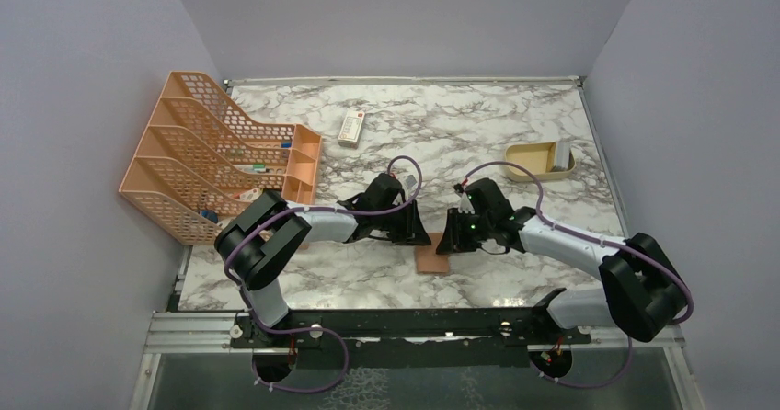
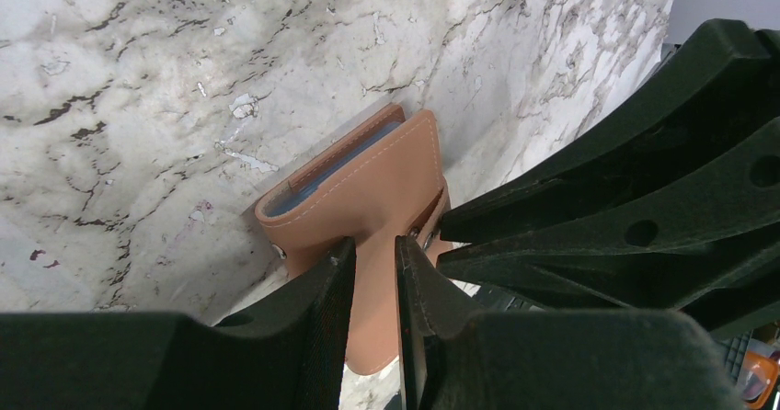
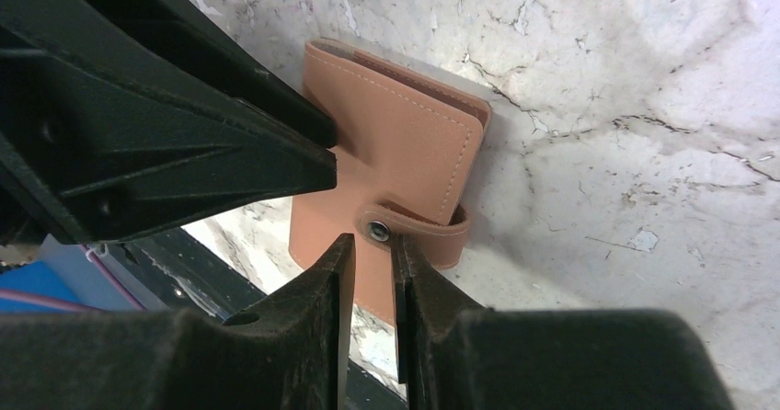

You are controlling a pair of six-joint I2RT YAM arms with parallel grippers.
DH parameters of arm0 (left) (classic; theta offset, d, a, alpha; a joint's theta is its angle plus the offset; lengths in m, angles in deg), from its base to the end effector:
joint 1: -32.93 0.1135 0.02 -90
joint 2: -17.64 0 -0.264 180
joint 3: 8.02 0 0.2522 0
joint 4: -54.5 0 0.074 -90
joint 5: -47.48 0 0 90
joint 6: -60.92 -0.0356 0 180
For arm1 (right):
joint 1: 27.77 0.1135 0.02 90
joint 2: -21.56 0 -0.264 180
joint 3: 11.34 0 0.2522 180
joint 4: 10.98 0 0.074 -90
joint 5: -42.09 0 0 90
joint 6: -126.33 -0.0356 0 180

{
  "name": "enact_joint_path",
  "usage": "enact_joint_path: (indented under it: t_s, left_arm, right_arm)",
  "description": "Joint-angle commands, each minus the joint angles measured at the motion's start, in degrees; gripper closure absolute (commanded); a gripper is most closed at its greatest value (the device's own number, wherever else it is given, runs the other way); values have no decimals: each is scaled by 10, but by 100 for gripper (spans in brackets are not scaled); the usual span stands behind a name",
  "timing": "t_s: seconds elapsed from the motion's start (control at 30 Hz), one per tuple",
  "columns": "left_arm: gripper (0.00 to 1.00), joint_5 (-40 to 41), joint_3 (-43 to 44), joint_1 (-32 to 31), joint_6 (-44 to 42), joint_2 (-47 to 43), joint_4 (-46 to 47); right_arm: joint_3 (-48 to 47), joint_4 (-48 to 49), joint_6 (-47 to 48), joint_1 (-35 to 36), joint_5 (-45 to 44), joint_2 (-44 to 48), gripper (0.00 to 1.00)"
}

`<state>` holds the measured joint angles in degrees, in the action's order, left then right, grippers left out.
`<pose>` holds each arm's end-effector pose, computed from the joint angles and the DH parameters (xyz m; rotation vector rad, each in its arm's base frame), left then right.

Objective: Put the credit cards into the card holder
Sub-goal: Close the card holder at the center of the board.

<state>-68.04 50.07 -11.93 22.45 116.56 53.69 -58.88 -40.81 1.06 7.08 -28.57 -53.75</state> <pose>0.2239 -0.2444 0.1389 0.1129 2.6167 -1.2655 0.1852 0.1433 0.1605 -0.1259 2.7471 0.8415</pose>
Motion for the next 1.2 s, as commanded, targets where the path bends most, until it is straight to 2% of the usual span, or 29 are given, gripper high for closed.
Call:
enact_joint_path:
  t_s: [0.0, 0.43, 0.8, 1.17]
  left_arm:
    - [74, 20, 6, -3, -8, 5, -20]
    - [74, 21, 5, -3, -6, 3, -21]
    - [74, 21, -4, -3, -4, 3, -14]
    - [74, 14, -23, -3, 8, 0, 15]
  right_arm:
    - [8, 29, 1, -2, 20, -7, 80]
    - [11, 33, 1, -1, 9, -21, 90]
    - [-4, 13, -3, -2, -4, -60, 92]
    - [-40, -58, 18, -1, -49, -102, 92]
